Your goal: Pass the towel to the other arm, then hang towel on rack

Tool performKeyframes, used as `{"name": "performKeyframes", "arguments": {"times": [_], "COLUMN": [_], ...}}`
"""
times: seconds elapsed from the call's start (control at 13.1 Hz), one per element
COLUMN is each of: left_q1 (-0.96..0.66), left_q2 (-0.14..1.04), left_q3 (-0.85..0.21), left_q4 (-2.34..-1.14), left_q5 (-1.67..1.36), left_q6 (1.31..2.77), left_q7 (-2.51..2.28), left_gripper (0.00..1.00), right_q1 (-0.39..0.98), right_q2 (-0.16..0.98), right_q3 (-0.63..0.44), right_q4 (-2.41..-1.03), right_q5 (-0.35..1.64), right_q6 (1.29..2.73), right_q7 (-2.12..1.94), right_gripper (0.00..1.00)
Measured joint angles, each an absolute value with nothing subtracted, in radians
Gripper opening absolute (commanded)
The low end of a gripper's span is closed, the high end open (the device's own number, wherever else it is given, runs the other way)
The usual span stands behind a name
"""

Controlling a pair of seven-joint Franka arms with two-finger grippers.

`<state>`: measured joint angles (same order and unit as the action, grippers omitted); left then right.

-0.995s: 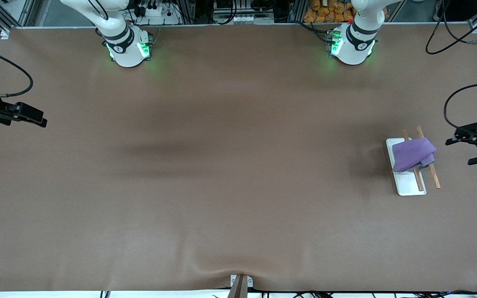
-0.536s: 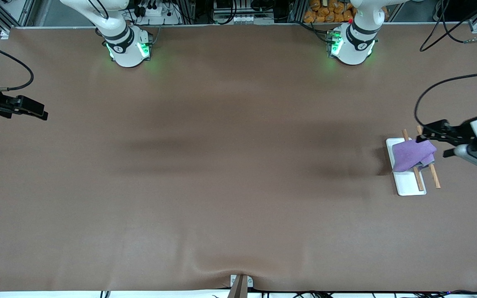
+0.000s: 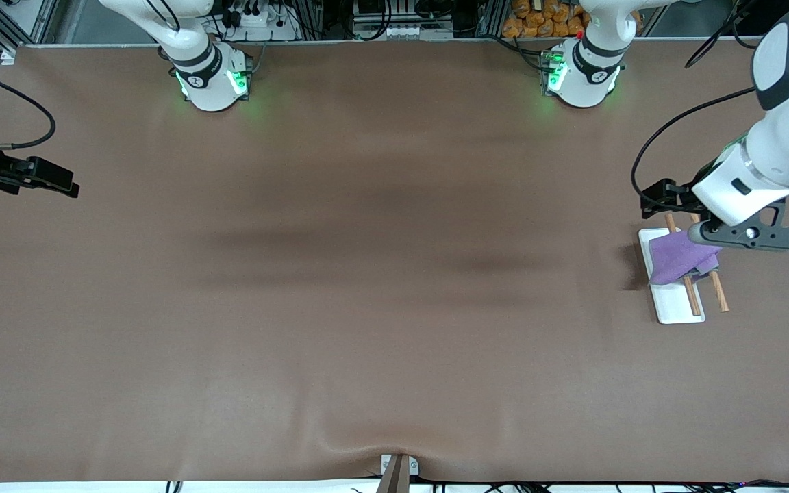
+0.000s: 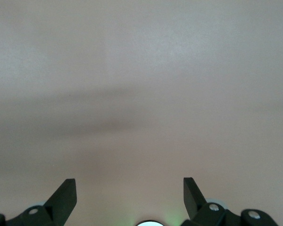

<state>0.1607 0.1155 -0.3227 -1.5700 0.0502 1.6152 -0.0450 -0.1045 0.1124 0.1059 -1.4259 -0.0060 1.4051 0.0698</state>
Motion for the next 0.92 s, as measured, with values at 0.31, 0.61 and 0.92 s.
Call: {"name": "performKeyframes", "arguments": {"times": [0.31, 0.61, 0.92], "left_q1": [0.009, -0.088, -0.062], "left_q2": [0.059, 0.016, -0.076], "left_q3": [-0.164, -0.04, -0.066], "left_q4": [-1.478, -1.49, -1.606], "left_q5": [0.054, 0.054, 0.054], "left_q6": [1.446, 1.421, 1.452], "left_q7": [-0.047, -0.047, -0.058], "left_gripper": [1.0, 1.0, 1.0], "right_q1": [-0.105, -0.105, -0.105], "right_q2": [0.112, 0.112, 0.112], "right_q3": [0.103, 0.102, 0.1], "right_q4": [-1.425, -1.425, -1.425], "right_q5": [-0.006, -0.006, -0.006], "right_q6": [1.405, 1.405, 1.404], "right_q7": [0.07, 0.07, 0.07], "right_gripper": [1.0, 1.0, 1.0]}}
